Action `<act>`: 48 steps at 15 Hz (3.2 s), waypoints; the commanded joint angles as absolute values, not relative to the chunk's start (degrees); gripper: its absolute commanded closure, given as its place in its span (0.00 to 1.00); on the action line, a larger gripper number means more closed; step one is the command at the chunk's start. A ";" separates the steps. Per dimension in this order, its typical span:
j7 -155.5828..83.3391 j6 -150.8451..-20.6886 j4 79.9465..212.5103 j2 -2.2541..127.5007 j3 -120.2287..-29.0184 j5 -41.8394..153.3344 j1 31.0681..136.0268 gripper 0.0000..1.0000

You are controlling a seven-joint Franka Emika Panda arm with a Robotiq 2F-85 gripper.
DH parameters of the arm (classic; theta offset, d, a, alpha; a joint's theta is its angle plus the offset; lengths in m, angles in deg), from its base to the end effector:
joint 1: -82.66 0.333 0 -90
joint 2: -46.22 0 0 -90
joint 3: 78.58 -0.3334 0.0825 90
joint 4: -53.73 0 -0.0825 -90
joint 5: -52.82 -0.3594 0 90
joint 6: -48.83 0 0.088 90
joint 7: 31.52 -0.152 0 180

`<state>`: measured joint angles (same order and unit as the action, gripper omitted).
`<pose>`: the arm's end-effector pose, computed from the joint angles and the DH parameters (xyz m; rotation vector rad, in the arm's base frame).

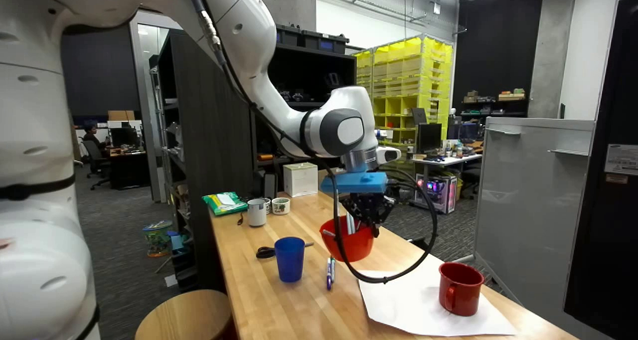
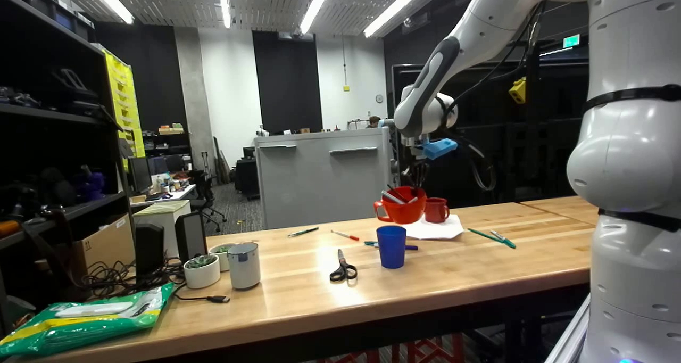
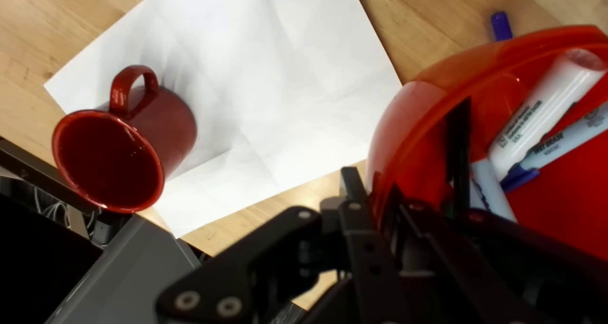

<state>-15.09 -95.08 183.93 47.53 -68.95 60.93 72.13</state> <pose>0.4991 -0.1859 0.3588 2.9678 0.0605 0.2595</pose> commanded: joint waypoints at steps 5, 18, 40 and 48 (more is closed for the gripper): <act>-9.98 -102.43 190.02 45.72 -66.63 53.53 70.05 0.97; -3.29 -109.50 195.71 47.12 -63.07 52.49 66.41 0.97; -5.17 -108.00 198.61 39.66 -66.36 61.24 71.07 0.00; -9.08 -108.44 200.94 39.12 -65.64 60.25 71.31 0.00</act>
